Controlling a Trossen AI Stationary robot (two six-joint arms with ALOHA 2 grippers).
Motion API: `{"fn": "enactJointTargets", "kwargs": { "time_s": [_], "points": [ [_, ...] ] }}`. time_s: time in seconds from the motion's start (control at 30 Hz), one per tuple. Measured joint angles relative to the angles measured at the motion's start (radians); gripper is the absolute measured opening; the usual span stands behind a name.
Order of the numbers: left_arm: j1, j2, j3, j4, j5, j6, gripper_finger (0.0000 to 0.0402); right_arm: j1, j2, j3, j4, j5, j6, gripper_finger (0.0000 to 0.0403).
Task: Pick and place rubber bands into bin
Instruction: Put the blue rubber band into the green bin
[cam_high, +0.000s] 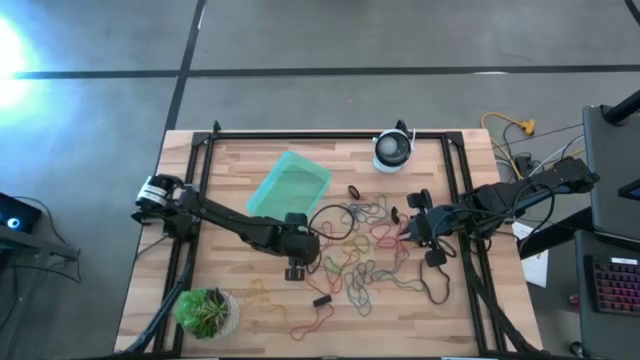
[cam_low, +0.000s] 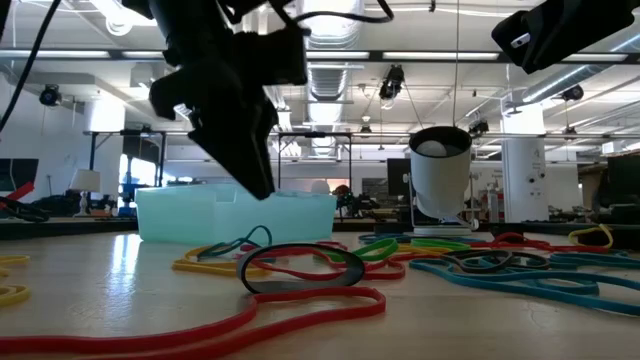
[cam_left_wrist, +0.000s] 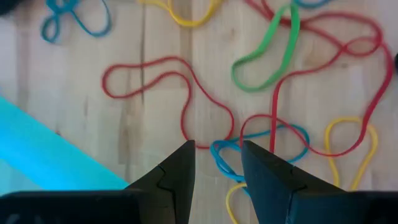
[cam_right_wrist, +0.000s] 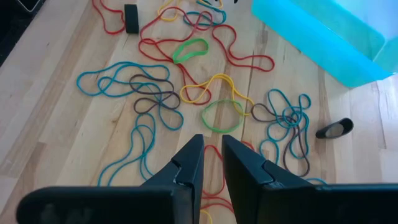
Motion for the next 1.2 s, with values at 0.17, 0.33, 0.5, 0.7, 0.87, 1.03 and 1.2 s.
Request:
{"fn": "enactJointTargets", "kwargs": {
  "time_s": [0.17,0.33,0.5,0.7,0.87,1.03,1.2],
  "points": [
    [0.004,0.044,0.019,-0.008,0.000,0.002,0.0116,0.000,0.000,0.000,0.001,0.000,-0.005,0.0052],
    [0.003,0.060,0.020,-0.006,0.000,0.002,0.0116,0.000,0.000,0.000,0.000,0.000,-0.005,0.0052],
    [0.003,0.093,0.018,-0.014,0.018,0.001,0.0116,0.000,0.000,0.000,0.001,0.000,-0.005,0.0052],
    [0.012,0.093,0.017,-0.020,0.019,-0.017,0.0115,0.000,0.000,0.000,0.015,0.000,-0.005,0.0052],
    [0.023,0.090,0.011,-0.025,0.047,-0.020,0.0087,0.000,0.000,-0.002,0.015,0.000,-0.005,0.0052],
    [0.029,0.095,0.006,-0.023,0.078,-0.020,0.0049,0.000,0.000,-0.006,0.016,0.001,-0.005,0.0052],
    [0.029,0.095,0.013,-0.022,0.082,0.003,0.0014,0.000,0.000,-0.011,0.016,0.001,-0.005,0.0052]
  ]
}}
